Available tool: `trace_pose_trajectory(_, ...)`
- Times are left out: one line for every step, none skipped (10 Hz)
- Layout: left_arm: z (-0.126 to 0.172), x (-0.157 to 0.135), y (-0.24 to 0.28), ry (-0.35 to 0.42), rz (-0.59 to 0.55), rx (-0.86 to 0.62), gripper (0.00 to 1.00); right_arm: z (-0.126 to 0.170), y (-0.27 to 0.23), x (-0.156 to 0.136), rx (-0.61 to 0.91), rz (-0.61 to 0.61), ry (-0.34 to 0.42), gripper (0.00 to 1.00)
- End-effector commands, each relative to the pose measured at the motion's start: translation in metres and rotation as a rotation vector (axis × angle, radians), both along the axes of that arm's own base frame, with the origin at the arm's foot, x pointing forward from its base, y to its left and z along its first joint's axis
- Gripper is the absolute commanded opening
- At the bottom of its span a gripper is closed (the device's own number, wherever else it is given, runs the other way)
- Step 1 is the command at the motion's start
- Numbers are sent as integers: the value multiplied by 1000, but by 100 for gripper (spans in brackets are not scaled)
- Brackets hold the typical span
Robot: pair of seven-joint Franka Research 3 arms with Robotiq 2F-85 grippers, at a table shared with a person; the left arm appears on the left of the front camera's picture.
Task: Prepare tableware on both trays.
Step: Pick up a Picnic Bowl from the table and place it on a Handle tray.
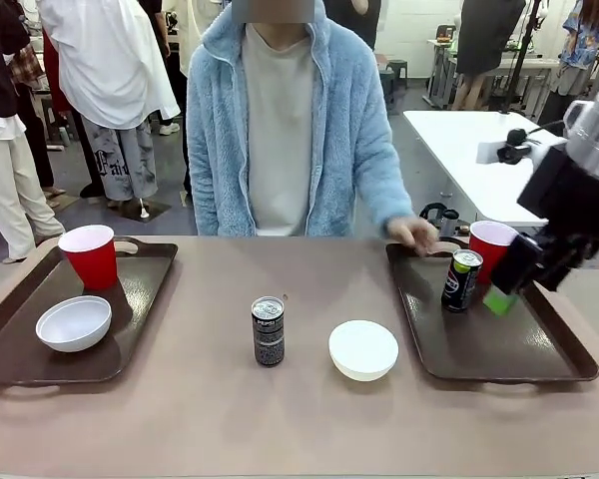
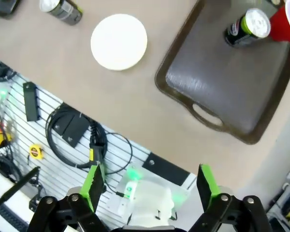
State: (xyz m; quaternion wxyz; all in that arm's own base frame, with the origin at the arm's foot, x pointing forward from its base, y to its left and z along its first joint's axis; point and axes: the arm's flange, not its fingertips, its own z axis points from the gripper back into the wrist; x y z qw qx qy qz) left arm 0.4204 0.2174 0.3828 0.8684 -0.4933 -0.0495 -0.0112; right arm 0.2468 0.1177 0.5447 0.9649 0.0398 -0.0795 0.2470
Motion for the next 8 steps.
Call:
trace_pose_trajectory(1,-4,0,-6,-2,10,97,19,34,41,51,-69,18,100)
trace_pose_trajectory(1,-4,0,-6,-2,10,97,22,58,62,34,-131,30,100)
trace_pose_trajectory(1,-4,0,-6,-2,10,97,19,82,81,24,-191,51,100)
trace_pose_trajectory(1,-4,0,-6,-2,10,97,10,105,98,49,-238,66,100)
trace_pose_trajectory(1,-4,0,-6,-2,10,97,-7,122,106,94,-244,75,100)
trace_pose_trajectory(1,-4,0,-6,-2,10,97,-24,134,108,102,-233,90,100)
trace_pose_trajectory(1,-4,0,-6,-2,10,97,-39,142,107,80,-231,101,100)
trace_pose_trajectory(1,-4,0,-6,-2,10,97,-53,145,105,62,-224,89,100)
